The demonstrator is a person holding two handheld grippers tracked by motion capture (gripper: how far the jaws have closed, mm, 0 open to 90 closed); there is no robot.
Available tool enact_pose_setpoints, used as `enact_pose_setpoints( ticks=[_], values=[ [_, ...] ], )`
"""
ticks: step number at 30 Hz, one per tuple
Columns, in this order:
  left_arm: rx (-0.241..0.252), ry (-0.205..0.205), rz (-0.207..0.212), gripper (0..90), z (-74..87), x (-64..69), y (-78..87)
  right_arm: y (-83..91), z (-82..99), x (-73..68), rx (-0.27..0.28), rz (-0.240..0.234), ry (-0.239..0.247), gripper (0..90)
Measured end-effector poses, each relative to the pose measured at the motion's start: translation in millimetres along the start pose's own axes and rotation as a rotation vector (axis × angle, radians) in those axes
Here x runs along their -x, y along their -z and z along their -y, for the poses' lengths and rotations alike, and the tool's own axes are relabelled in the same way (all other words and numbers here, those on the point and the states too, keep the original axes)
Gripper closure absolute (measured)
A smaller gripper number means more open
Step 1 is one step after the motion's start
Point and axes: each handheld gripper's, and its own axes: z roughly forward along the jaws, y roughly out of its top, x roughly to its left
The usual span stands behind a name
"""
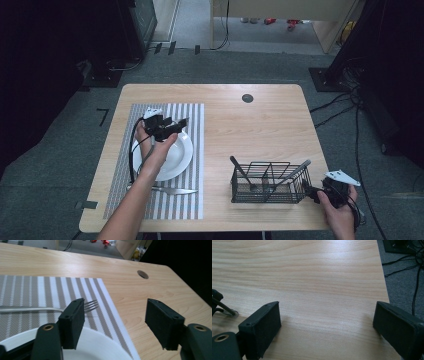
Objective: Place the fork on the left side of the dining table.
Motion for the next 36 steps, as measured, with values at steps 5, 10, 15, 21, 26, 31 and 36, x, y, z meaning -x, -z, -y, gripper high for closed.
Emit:
enact_pose_setpoints(
  ticks=[5, 10, 15, 21, 26, 31, 36],
  values=[
    [0.036, -0.011, -0.038, 22.0, 4.1, -2.5, 24.3, 0.0, 0.0, -0.1, 0.0, 0.0, -0.001, 7.8],
    [0.028, -0.036, -0.03, 23.3, 13.7, -5.7, 44.2, 0.0, 0.0, 0.0, 0.0, 0.0, 0.0, 7.8],
    [0.034, -0.068, -0.043, 22.3, 26.5, -8.5, 63.3, 0.0, 0.0, -0.1, 0.0, 0.0, -0.001, 7.7],
    [0.045, -0.075, -0.047, 22.2, 43.9, -15.4, 85.5, 0.1, -0.1, 0.0, -0.001, 0.001, 0.0, 7.7],
    [0.059, -0.078, -0.049, 22.2, 54.8, -23.6, 105.7, 0.1, -0.1, 0.0, -0.001, 0.001, 0.0, 7.7],
    [0.061, -0.085, -0.053, 22.2, 65.4, -29.0, 122.4, -0.2, -0.3, -0.4, -0.001, 0.002, -0.002, 7.5],
    [0.048, -0.084, -0.062, 22.2, 82.1, -35.3, 137.0, -0.3, -0.4, -0.5, -0.002, 0.003, -0.002, 7.3]
  ],
)
